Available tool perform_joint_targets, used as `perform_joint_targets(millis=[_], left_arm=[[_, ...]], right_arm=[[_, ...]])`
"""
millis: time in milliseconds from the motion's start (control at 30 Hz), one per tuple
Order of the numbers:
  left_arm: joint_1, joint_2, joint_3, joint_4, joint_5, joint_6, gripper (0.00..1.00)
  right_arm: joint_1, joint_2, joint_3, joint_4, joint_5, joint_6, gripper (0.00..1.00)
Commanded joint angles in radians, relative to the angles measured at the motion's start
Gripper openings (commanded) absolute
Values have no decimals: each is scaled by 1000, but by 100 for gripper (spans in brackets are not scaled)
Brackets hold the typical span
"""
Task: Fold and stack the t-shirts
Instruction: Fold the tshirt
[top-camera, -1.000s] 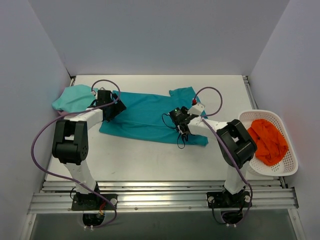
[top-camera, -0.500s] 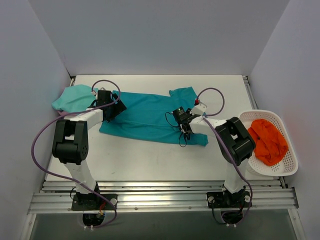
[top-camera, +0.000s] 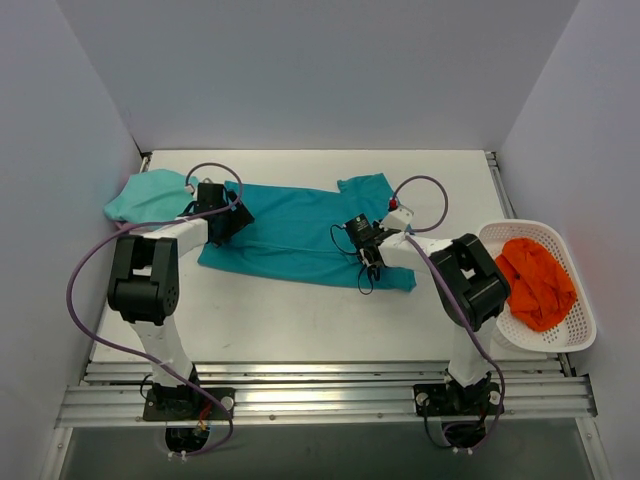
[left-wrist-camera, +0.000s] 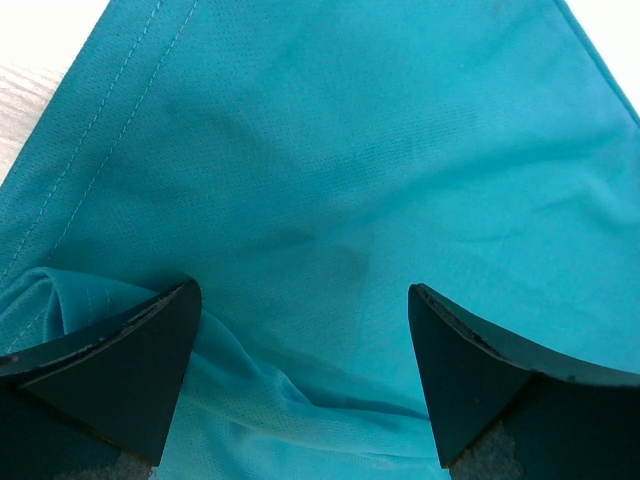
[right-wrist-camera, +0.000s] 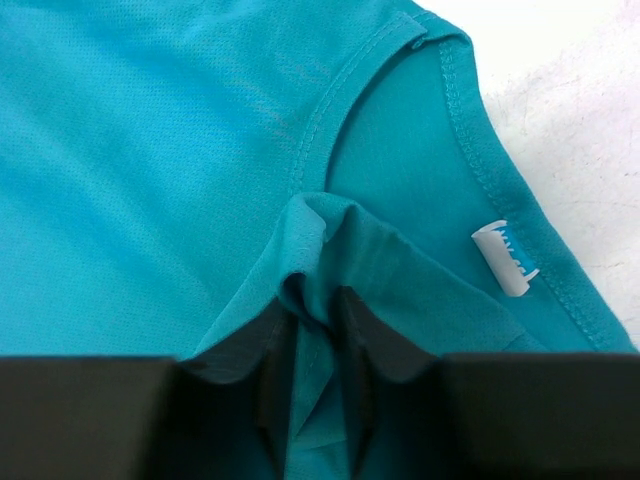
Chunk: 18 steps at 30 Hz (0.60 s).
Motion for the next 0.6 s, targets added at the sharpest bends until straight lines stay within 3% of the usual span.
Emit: perform_joint_targets(millis=[0, 133, 567], left_arm=[[7, 12, 11, 50, 9, 14, 94], [7, 15, 10, 54, 11, 16, 94], [7, 37, 14, 63, 17, 19, 94]], right_arm=[[0, -24, 23, -39, 46, -2, 13], [-1, -4, 42, -45, 45, -6, 5], [-20, 36, 117, -69, 42, -29, 4]])
